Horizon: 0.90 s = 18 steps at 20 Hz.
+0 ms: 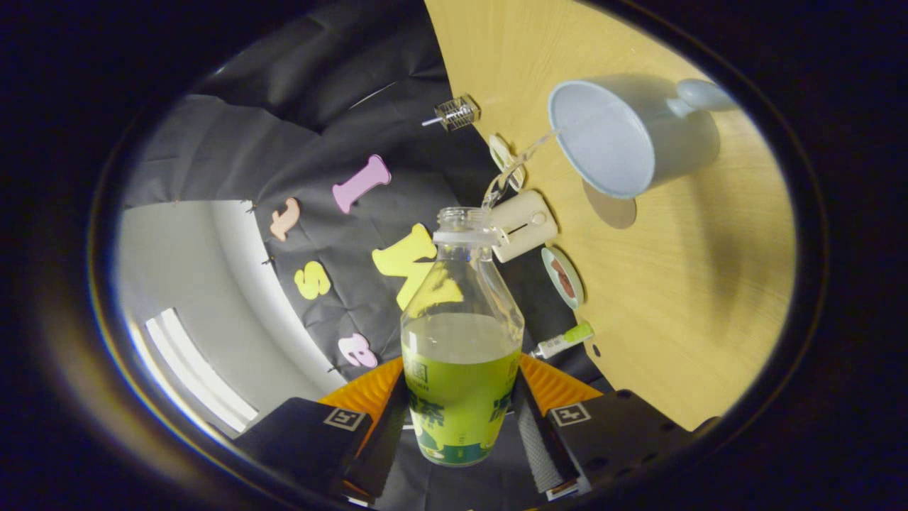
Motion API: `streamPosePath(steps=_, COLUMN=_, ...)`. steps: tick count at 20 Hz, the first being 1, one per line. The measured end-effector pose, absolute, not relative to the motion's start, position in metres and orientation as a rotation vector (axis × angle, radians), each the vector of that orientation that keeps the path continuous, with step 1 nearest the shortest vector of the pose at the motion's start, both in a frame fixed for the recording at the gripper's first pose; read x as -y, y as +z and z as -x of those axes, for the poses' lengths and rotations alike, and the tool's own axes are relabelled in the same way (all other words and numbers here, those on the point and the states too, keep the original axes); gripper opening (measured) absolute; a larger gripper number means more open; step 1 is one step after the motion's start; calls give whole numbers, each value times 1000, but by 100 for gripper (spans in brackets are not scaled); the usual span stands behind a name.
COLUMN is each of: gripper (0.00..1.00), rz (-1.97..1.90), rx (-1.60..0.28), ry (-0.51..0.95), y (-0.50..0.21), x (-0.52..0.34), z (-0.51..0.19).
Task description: Take the bottle from table, then pour the juice into the cup, finally place the bottle on the coaster
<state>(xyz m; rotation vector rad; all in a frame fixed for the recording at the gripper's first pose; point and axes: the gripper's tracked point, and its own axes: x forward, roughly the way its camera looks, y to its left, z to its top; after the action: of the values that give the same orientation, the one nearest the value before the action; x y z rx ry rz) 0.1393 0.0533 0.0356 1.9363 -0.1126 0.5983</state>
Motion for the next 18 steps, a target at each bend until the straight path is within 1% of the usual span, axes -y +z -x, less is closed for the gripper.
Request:
streamPosePath(steps=9, gripper=79, rz=-1974, rx=105, ry=603, y=53, x=-47, z=-130)
streamPosePath(steps=13, gripper=79, rz=-2048, rx=112, ry=648, y=72, x=-40, z=-126)
streamPosePath(steps=18, gripper=79, rz=-2069, rx=117, ry=652, y=81, x=-33, z=-120)
